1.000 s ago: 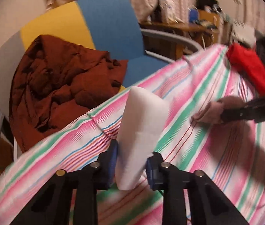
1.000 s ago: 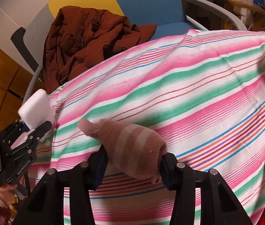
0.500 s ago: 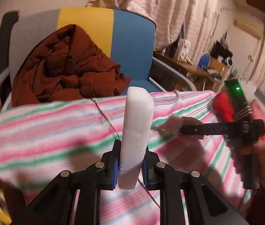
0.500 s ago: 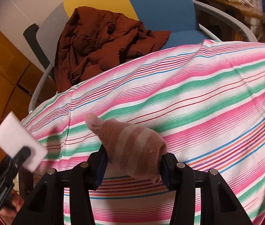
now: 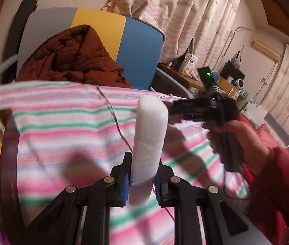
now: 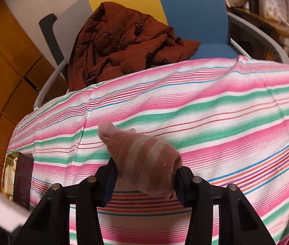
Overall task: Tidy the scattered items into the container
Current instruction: 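Carry the pink sock and white sponge over the gold tray, then open the right tool to drop the sock while the left tool releases the white sponge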
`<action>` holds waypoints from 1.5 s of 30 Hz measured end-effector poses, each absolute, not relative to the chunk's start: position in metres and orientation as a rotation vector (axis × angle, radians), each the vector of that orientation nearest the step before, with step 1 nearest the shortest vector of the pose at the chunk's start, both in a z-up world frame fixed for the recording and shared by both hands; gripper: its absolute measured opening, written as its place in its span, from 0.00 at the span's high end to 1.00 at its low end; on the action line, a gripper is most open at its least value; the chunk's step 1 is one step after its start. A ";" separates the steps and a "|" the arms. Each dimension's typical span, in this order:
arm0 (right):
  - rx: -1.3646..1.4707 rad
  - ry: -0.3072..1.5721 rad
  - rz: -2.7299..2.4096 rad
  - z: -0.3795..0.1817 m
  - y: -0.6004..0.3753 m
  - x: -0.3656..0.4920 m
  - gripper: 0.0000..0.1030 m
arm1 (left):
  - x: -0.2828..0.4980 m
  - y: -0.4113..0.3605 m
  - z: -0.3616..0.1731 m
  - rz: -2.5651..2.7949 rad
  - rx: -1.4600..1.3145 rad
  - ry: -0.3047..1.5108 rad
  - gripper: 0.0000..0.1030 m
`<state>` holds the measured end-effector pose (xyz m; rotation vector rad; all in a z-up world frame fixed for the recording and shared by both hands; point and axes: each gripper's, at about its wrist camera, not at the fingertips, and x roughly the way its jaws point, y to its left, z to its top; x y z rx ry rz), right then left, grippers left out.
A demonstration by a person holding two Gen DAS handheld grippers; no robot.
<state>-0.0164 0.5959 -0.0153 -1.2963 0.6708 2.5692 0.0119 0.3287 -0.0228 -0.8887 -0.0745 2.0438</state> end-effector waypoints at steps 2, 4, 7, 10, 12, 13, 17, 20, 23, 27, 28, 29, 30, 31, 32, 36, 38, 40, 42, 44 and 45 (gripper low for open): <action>-1.280 0.637 2.598 -0.012 0.589 -0.017 0.53 | 0.021 0.316 -0.022 2.042 -0.884 -0.089 0.82; -1.257 0.577 2.646 -0.008 0.580 -0.017 0.53 | 0.028 0.299 -0.018 2.049 -0.879 -0.095 0.82; -1.228 0.479 2.716 -0.002 0.564 -0.018 0.53 | 0.035 0.272 -0.012 2.068 -0.865 -0.132 0.82; -1.204 0.374 2.779 0.003 0.544 -0.017 0.53 | 0.039 0.240 -0.004 2.107 -0.850 -0.171 0.82; -1.188 0.317 2.821 0.006 0.531 -0.016 0.53 | 0.042 0.213 0.001 2.148 -0.834 -0.193 0.82; -1.185 0.294 2.844 0.008 0.524 -0.016 0.53 | 0.041 0.202 0.003 2.166 -0.829 -0.205 0.82; -1.208 0.206 2.920 0.015 0.494 -0.019 0.53 | 0.039 0.158 0.010 2.242 -0.815 -0.261 0.82; -1.248 0.125 2.950 0.020 0.469 -0.021 0.53 | 0.035 0.123 0.014 2.307 -0.802 -0.326 0.82; -1.289 0.154 3.007 0.031 0.438 -0.022 0.53 | 0.029 0.100 0.015 2.365 -0.790 -0.369 0.82; -1.323 0.228 3.088 0.045 0.387 -0.028 0.52 | 0.017 0.067 0.014 2.431 -0.790 -0.427 0.82; -1.339 0.252 3.116 0.049 0.369 -0.030 0.52 | 0.016 0.062 0.014 2.435 -0.794 -0.430 0.82; -1.349 0.265 3.137 0.051 0.356 -0.031 0.52 | 0.014 0.058 0.014 2.442 -0.804 -0.427 0.82; -1.352 0.268 3.148 0.051 0.346 -0.032 0.52 | 0.010 0.053 0.013 2.458 -0.816 -0.412 0.82; -1.362 0.264 3.162 0.053 0.329 -0.035 0.52 | 0.009 0.048 0.011 2.467 -0.826 -0.396 0.82; -1.372 0.251 3.170 0.053 0.314 -0.036 0.52 | 0.006 0.045 0.010 2.472 -0.844 -0.376 0.82; -1.421 0.187 3.164 0.048 0.265 -0.046 0.52 | -0.004 0.044 -0.002 2.478 -0.929 -0.282 0.82; -1.457 0.205 3.140 0.043 0.247 -0.053 0.52 | -0.006 0.044 -0.009 2.469 -0.953 -0.265 0.82; -1.485 0.273 3.121 0.038 0.238 -0.060 0.51 | -0.007 0.046 -0.013 2.464 -0.972 -0.235 0.82; -1.511 0.340 3.106 0.033 0.230 -0.066 0.49 | -0.007 0.050 -0.016 2.470 -0.989 -0.188 0.81; -1.530 0.358 3.086 0.026 0.220 -0.073 0.45 | -0.007 0.053 -0.019 2.475 -1.013 -0.145 0.81; -1.548 0.342 3.088 0.023 0.212 -0.076 0.44 | -0.007 0.054 -0.020 2.476 -1.020 -0.140 0.80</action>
